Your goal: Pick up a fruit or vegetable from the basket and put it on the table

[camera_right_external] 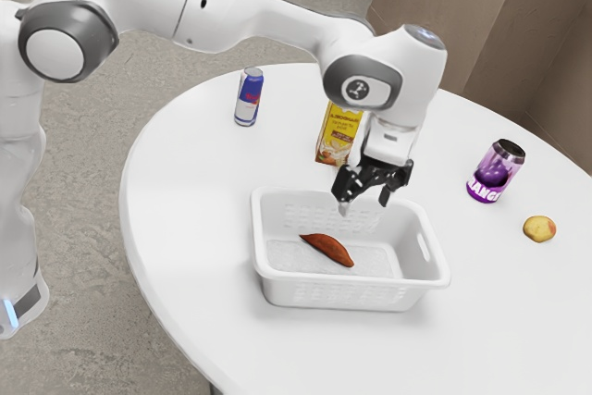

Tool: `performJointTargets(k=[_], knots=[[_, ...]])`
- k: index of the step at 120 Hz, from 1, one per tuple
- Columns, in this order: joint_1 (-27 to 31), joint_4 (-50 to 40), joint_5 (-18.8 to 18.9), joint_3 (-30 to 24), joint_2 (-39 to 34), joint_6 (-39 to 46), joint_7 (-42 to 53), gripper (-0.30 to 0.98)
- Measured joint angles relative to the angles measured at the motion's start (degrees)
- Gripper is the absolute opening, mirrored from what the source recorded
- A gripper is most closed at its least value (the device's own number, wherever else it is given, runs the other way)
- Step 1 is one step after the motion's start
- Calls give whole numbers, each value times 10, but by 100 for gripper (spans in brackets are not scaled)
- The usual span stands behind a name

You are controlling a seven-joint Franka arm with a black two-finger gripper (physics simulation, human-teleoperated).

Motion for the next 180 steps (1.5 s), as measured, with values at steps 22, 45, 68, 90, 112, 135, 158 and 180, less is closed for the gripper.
performJointTargets(k=[22,45,68,90,112,135,158,180], knots=[[1,-30,-2,-3,6,13,4,69],[1,-50,-3,-17,5,21,7,69],[2,-99,-8,-19,-10,36,9,69],[2,-105,-9,-18,-11,41,9,69],[2,-105,-6,-18,0,43,7,69],[2,-105,0,-17,10,44,5,69],[3,-105,2,-15,20,45,3,69],[4,-105,3,-14,25,46,2,69]])
